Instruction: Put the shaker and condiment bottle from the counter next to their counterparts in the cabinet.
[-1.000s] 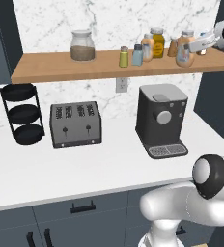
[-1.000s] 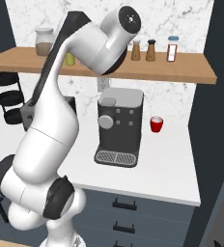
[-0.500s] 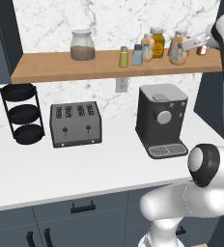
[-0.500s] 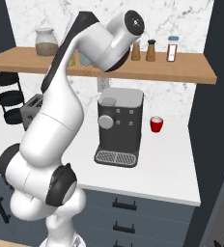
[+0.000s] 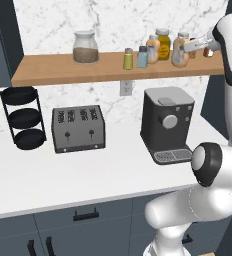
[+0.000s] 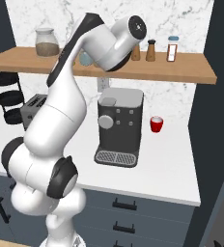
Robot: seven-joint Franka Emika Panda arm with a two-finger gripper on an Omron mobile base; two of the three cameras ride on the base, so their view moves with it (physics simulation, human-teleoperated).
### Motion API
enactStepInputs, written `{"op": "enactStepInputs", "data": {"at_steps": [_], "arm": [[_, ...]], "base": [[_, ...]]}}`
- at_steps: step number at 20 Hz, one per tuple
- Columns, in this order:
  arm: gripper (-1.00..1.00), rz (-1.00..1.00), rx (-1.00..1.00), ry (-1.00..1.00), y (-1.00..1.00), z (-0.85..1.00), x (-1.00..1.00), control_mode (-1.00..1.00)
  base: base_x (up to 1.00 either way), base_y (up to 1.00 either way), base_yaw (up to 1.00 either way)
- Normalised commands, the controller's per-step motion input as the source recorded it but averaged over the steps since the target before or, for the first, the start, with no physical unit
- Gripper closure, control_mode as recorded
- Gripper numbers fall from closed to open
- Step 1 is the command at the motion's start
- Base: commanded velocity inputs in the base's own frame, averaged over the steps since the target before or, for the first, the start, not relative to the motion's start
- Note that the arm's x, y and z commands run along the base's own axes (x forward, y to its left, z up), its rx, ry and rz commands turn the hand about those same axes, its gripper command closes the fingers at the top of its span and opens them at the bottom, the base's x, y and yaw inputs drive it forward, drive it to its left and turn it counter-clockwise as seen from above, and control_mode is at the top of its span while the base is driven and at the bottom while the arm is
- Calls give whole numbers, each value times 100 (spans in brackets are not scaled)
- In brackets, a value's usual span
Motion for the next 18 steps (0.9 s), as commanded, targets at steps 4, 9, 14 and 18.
{"op": "enactStepInputs", "data": {"at_steps": [4, 9, 14, 18], "arm": [[100, 0, 0, 0, -7, 0, 24, -100], [100, 0, 0, 0, -8, -2, 8, -100], [100, 0, 0, 0, -4, -15, 9, -100], [100, 0, 0, 0, -1, -13, 10, -100]], "base": [[0, 0, 0], [0, 0, 0], [0, 0, 0], [0, 0, 0]]}}
